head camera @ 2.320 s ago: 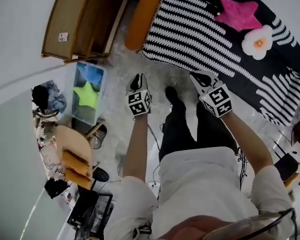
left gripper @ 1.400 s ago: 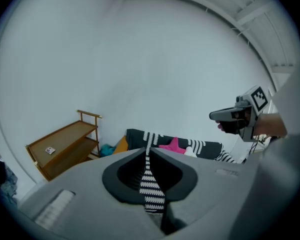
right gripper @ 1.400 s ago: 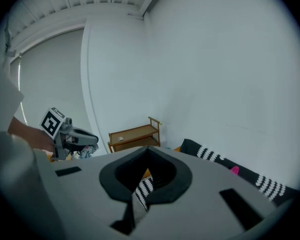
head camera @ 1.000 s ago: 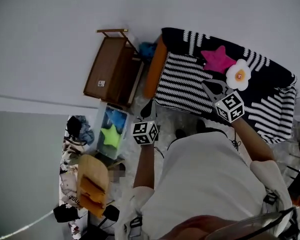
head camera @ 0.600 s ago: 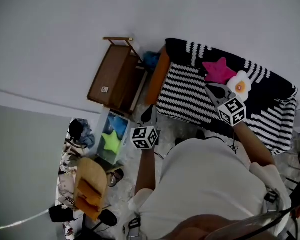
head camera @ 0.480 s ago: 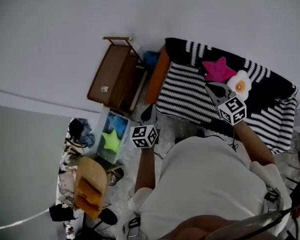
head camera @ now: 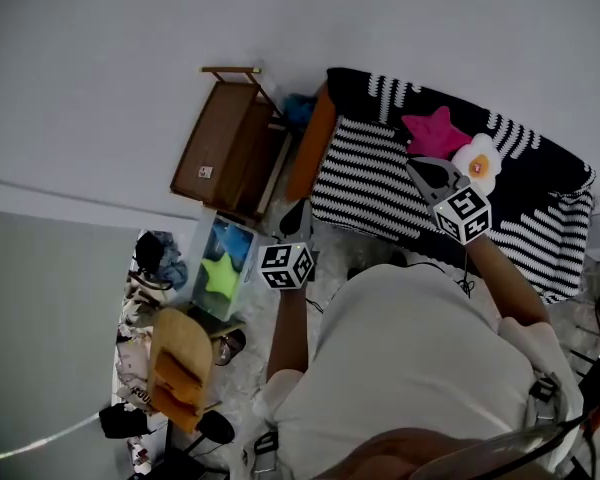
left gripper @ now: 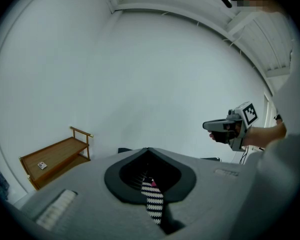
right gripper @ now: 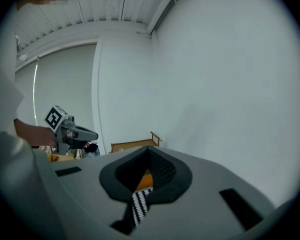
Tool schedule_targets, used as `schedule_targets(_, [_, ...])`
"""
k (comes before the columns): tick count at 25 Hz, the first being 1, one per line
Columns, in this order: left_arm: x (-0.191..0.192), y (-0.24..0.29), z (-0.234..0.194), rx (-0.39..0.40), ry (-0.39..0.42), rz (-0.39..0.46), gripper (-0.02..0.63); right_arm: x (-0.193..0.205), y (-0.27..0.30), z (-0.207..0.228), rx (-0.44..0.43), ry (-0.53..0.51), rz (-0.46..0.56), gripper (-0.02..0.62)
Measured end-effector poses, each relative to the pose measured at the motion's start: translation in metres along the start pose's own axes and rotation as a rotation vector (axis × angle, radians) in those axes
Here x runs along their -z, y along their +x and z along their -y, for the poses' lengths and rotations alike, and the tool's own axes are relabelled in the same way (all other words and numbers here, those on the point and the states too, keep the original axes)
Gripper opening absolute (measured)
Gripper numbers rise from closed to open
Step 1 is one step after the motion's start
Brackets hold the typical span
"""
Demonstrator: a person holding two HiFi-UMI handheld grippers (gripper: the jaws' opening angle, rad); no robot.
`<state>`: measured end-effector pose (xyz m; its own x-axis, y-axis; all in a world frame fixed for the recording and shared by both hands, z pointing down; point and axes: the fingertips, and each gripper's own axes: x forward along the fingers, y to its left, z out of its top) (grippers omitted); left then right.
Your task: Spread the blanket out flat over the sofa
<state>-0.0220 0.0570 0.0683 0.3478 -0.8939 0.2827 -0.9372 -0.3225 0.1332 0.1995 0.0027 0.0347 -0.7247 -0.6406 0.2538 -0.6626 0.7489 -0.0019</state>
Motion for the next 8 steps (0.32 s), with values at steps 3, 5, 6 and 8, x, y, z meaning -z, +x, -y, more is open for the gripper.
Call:
schedule_targets(3, [0.0006,0.0014,-0.0020,0.000,-0.007,0.001,0.017,-0.0001,0.0020,-0.0004,-0.001,0.000,0.002,-0.003])
schedule_targets(5, [0.0006,0.0010,-0.0028,0.001,-0.009,0.001,0.017,-0.0007,0.0026,-0.0017,-0.003,-0.003,0.002,-0.003])
schedule_targets(6, [0.0009,0.0004,-0.0032,0.001,-0.010,0.002,0.017,-0.0009,0.0027,-0.0027,-0.003,-0.005,0.002,-0.003])
schedule_targets(8, [0.0015,-0.0011,-0.0039,0.002,-0.013,0.002,0.017,-0.0009,0.0027,-0.0047,-0.003,-0.007,0.003,-0.003])
